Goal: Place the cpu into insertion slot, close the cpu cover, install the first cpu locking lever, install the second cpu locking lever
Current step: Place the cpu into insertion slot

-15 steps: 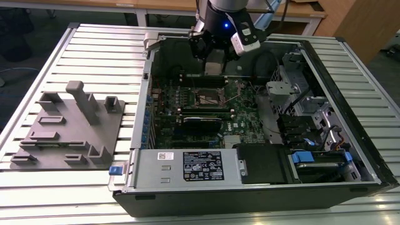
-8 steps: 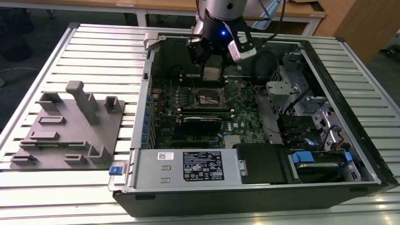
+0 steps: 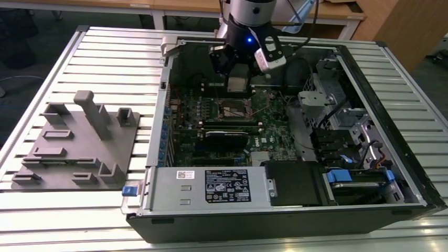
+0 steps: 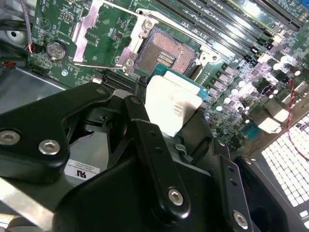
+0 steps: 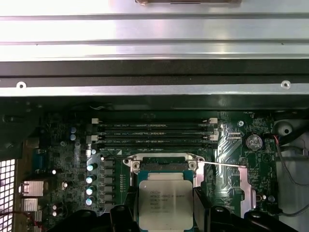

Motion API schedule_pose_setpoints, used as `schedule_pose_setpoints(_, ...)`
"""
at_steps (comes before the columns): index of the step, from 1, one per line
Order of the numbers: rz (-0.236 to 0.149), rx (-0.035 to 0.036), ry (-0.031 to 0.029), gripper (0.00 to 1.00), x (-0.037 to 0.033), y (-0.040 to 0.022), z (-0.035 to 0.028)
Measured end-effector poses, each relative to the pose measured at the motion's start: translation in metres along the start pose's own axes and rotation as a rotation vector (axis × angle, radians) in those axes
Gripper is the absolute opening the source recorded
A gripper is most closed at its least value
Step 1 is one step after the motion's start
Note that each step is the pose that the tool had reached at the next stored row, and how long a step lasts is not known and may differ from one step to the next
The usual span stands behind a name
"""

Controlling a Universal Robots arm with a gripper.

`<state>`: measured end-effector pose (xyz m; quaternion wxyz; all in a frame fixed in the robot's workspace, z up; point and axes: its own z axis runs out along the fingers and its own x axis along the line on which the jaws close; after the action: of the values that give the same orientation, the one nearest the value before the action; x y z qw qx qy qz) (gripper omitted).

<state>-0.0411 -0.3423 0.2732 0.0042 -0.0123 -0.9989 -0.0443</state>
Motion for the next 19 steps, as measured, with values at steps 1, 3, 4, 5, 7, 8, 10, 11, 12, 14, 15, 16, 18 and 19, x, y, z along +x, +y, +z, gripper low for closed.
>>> schedule_pose_setpoints(1, 0.0, 0.0, -0.0006, 0.54, 0.0001, -0.0001, 0.0013)
schedule_pose_setpoints(3, -0.001, 0.0, -0.0019, 0.54, 0.0003, -0.0003, 0.0035)
schedule_pose_setpoints(4, -0.001, 0.0001, -0.0021, 0.54, 0.0003, -0.0004, 0.0039)
schedule_pose_setpoints(5, -0.001, 0.0003, -0.002, 0.54, 0.0003, -0.0004, 0.0039)
schedule_pose_setpoints(7, -0.001, 0.0004, -0.0021, 0.54, 0.0004, -0.0004, 0.004)
schedule_pose_setpoints(8, -0.001, 0.0002, -0.0022, 0.54, 0.0004, -0.0004, 0.0041)
schedule_pose_setpoints(10, -0.001, 0.0002, -0.0022, 0.54, 0.0004, -0.0004, 0.0041)
schedule_pose_setpoints(11, -0.001, 0.0002, -0.0022, 0.54, 0.0003, -0.0004, 0.0042)
schedule_pose_setpoints(12, -0.001, 0.0002, -0.0022, 0.54, 0.0004, -0.0004, 0.0042)
schedule_pose_setpoints(14, 0.0, 0.0002, -0.0022, 0.54, 0.0004, -0.0004, 0.0042)
schedule_pose_setpoints(15, 0.005, 0.0001, -0.0027, 0.54, 0.0003, -0.0004, 0.0042)
schedule_pose_setpoints(16, 0.012, 0.0001, -0.0034, 0.54, 0.0004, -0.0004, 0.0043)
schedule_pose_setpoints(18, 0.041, -0.0003, -0.0059, 0.54, 0.0004, -0.0004, 0.0047)
schedule_pose_setpoints(19, 0.057, -0.0004, -0.0073, 0.54, 0.0004, -0.0004, 0.0048)
